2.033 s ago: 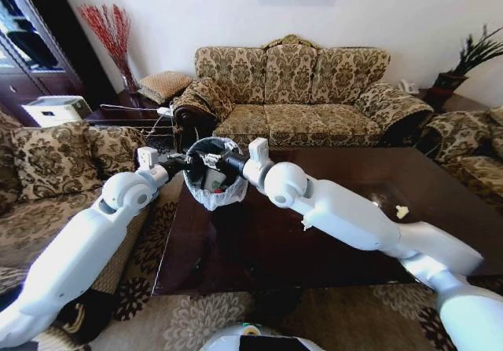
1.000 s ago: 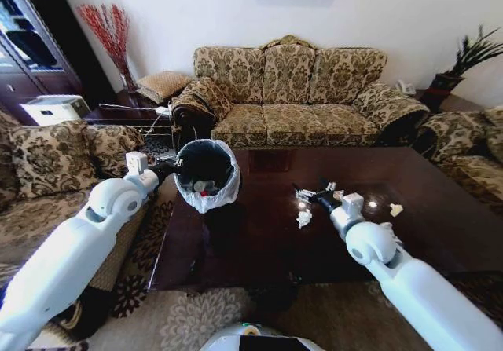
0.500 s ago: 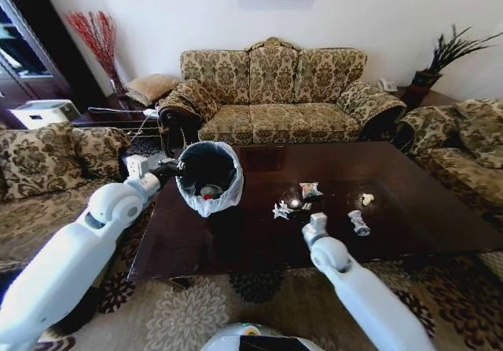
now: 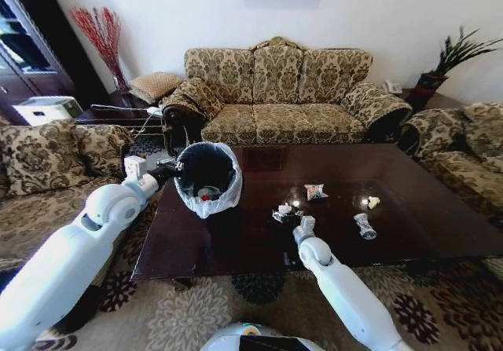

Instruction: Move to the front of the table and place the trash on the table into the trash bin.

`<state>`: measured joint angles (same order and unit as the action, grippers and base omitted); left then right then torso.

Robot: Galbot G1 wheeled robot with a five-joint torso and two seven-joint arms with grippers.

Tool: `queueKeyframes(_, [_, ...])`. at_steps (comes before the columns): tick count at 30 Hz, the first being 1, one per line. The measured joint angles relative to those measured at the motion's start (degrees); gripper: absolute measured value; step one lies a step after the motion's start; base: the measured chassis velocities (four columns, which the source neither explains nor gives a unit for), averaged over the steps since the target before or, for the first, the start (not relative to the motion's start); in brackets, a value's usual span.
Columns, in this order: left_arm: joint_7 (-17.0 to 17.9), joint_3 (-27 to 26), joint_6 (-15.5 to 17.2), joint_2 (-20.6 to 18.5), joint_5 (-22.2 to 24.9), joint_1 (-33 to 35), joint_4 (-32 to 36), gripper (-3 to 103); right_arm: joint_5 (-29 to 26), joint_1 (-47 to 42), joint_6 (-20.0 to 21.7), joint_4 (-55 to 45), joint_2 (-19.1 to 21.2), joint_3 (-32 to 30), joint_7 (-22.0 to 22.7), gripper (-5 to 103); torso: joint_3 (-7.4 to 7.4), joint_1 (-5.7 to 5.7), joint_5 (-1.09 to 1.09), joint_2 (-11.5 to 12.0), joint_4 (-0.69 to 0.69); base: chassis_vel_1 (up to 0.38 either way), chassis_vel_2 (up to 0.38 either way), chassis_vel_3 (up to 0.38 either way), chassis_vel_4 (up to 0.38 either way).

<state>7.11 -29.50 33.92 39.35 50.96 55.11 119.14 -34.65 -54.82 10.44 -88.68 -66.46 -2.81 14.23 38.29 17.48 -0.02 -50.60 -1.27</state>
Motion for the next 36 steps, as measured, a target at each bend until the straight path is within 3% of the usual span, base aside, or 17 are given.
queueKeyframes(4, [0.0,0.0,0.0,0.1,0.0,0.1,0.0,1,-0.1,0.0,0.4,0.2,-0.1,0.1,0.6,83,0.0,0.0,0.0,0.0,0.0,0.0,0.0,0.0,0.0])
queueKeyframes(7, [-0.1,0.0,0.0,0.3,0.0,0.1,-0.3,1,0.0,-0.2,0.4,0.4,-0.3,0.1,0.8,66,0.0,0.0,0.03,0.0,0.03,0.0,0.0,0.0,0.0])
queueKeyframes(11, [-0.2,0.0,0.0,0.4,0.0,0.1,-0.6,1,0.0,-0.3,0.5,0.4,-0.4,0.2,1.1,60,0.0,0.0,0.02,0.0,0.03,0.0,0.0,0.0,0.0])
queueKeyframes(18, [-0.3,0.2,-0.1,0.6,0.0,-0.3,-0.9,1,0.0,-0.6,0.5,0.1,-0.5,0.1,2.1,27,0.0,0.0,0.02,0.0,0.02,0.0,0.0,0.0,0.0])
queueKeyframes(22, [-0.3,0.2,-0.1,0.6,0.0,-0.6,-1.0,1,0.0,-0.8,0.5,-0.1,-0.5,0.0,2.2,22,0.0,0.0,0.02,0.0,0.03,0.0,0.0,0.0,0.0])
queueKeyframes(23, [-0.4,0.3,-0.1,0.5,0.0,-0.7,-1.0,1,-0.1,-1.1,0.5,-0.6,-0.3,0.0,2.4,12,0.0,0.0,0.02,0.0,0.02,0.0,0.0,0.0,0.0])
queueKeyframes(25, [-0.4,0.3,-0.1,0.4,0.1,-0.8,-1.0,1,-0.3,-1.4,0.5,-2.0,0.1,0.0,2.8,3,0.0,0.0,0.02,0.0,0.02,0.0,0.0,0.0,0.0])
queueKeyframes(31, [-0.4,0.4,-0.2,0.1,0.1,-0.6,-0.9,1,-1.8,0.6,0.6,-10.4,3.5,-0.2,5.7,0,0.0,0.0,0.03,0.0,0.02,0.0,0.0,0.0,0.0])
queueKeyframes(35, [-0.6,0.6,-0.2,0.4,0.1,-0.4,-0.7,1,-5.6,6.3,1.2,-22.5,10.7,0.5,6.6,0,0.0,0.0,0.01,0.0,0.02,0.0,0.0,0.0,0.0])
queueKeyframes(36, [-0.6,0.6,-0.2,0.4,0.1,-0.4,-0.7,1,-5.6,6.3,1.2,-22.5,10.7,0.5,6.6,0,0.0,0.0,0.01,0.0,0.02,0.0,0.0,0.0,0.0])
